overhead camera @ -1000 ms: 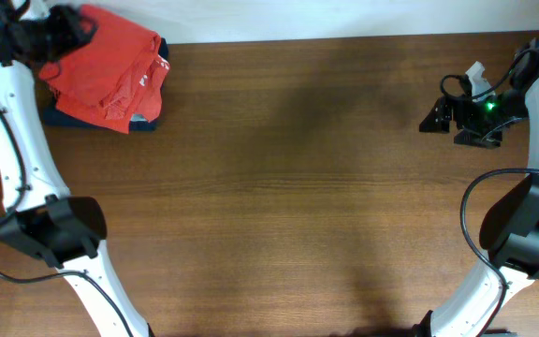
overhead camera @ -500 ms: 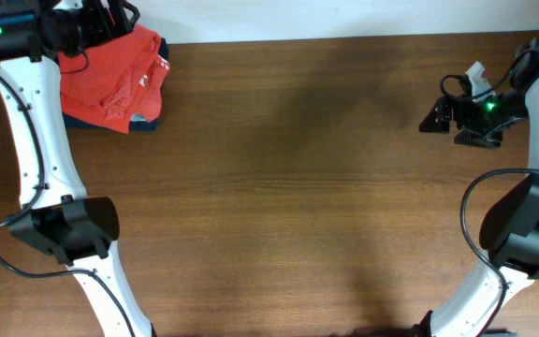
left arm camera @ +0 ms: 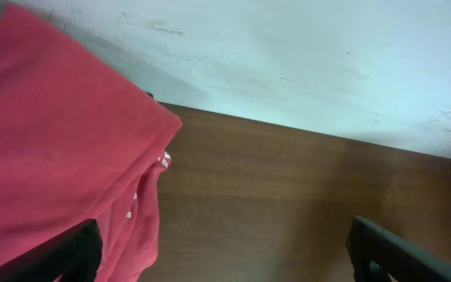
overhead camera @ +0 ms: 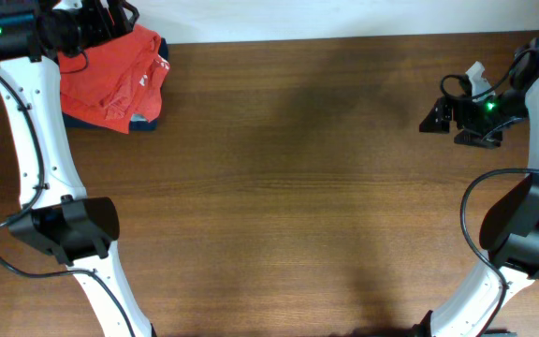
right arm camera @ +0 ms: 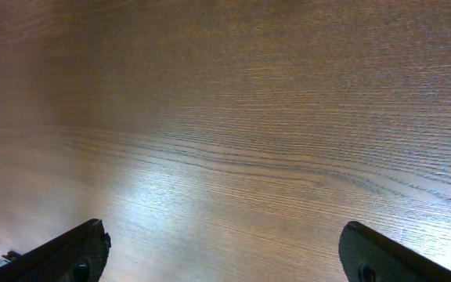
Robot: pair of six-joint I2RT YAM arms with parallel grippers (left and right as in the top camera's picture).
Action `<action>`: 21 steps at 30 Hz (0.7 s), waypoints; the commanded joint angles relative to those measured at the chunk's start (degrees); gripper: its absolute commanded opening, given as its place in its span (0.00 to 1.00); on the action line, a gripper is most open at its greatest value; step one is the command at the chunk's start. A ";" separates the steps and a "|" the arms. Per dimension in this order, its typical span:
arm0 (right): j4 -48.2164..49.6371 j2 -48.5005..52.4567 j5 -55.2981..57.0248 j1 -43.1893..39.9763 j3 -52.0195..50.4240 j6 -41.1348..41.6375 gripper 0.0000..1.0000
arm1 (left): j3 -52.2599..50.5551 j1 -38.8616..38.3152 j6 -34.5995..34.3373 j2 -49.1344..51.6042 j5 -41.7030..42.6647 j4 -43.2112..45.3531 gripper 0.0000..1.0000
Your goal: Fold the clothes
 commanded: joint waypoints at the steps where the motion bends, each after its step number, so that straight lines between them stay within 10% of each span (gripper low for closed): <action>1: 0.00 -0.74 0.15 -0.15 0.68 -0.22 0.99 | -0.17 0.04 0.09 0.57 -0.42 -0.13 0.99; 21: 0.00 -17.40 0.15 19.58 0.70 -0.22 0.99 | -0.17 0.04 0.09 0.57 -0.42 -0.13 0.99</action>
